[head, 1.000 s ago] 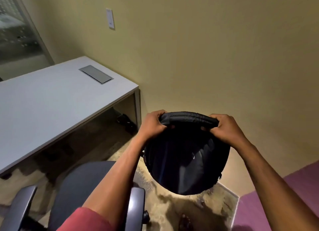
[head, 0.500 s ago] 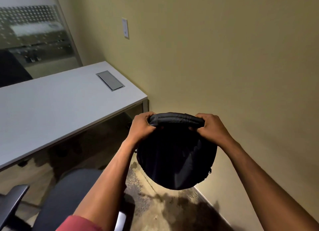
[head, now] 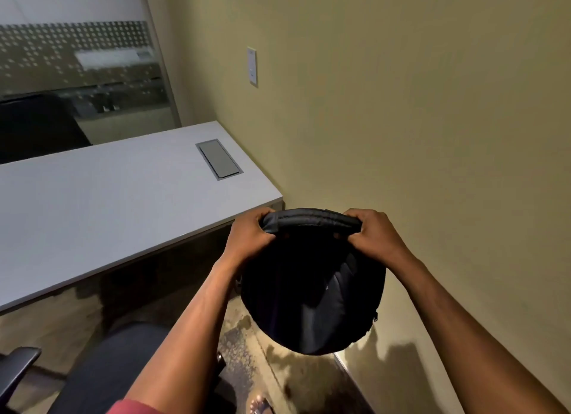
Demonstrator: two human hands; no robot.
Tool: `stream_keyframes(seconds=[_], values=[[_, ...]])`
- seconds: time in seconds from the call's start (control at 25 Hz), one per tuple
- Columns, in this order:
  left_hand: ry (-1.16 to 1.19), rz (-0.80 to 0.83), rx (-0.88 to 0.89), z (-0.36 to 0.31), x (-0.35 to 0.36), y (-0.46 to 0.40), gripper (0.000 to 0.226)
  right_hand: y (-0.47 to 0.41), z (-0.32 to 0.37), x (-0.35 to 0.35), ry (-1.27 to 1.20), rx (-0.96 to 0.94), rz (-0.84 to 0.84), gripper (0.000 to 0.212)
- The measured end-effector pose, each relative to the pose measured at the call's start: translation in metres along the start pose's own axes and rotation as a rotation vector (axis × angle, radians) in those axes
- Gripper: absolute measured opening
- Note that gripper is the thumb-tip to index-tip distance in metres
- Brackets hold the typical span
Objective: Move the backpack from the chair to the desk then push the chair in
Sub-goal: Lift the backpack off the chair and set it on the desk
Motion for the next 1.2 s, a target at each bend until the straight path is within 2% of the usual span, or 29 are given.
stream_keyframes(seconds=[0.2, 0.36, 0.4, 0.48, 0.6, 0.72, 1.0, 1.12, 1.2], values=[[0.036, 0.038, -0.091, 0.038, -0.031, -0.045, 0.035, -0.075, 0.011, 0.008, -0.030, -0.064, 0.075, 0.017], [0.098, 0.232, -0.122, 0.072, -0.064, -0.071, 0.084, -0.133, 0.029, 0.010, -0.087, -0.119, 0.118, 0.027], [0.124, 0.264, -0.132, 0.079, -0.072, -0.074, 0.090, -0.148, 0.035, 0.010, -0.094, -0.133, 0.140, 0.027], [0.177, 0.245, -0.141, 0.089, -0.090, -0.081, 0.082, -0.179, 0.051, 0.008, -0.108, -0.172, 0.188, 0.029], [0.236, 0.060, -0.135, 0.090, -0.119, -0.099, 0.049, -0.238, 0.077, 0.005, -0.138, -0.212, 0.228, 0.025], [0.225, -0.119, -0.127, 0.088, -0.150, -0.125, 0.031, -0.302, 0.104, 0.002, -0.145, -0.264, 0.260, 0.023], [0.190, -0.478, -0.097, 0.102, -0.228, -0.208, 0.022, -0.458, 0.184, -0.006, -0.105, -0.451, 0.260, 0.039], [0.227, -0.656, -0.130, 0.119, -0.248, -0.243, 0.018, -0.522, 0.214, 0.005, -0.107, -0.497, 0.137, 0.044], [0.261, -0.813, -0.162, 0.128, -0.252, -0.264, 0.022, -0.558, 0.231, 0.014, -0.087, -0.501, -0.014, 0.046]])
Point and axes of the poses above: each hand's wrist, its own y-axis away from the middle knuckle, its own x-axis out of the palm, z = x × y, the point moved 4 cm from there along -y, towards the middle knuckle, and after that the axes turned 10 degrees about z, right-handed, at the moved point
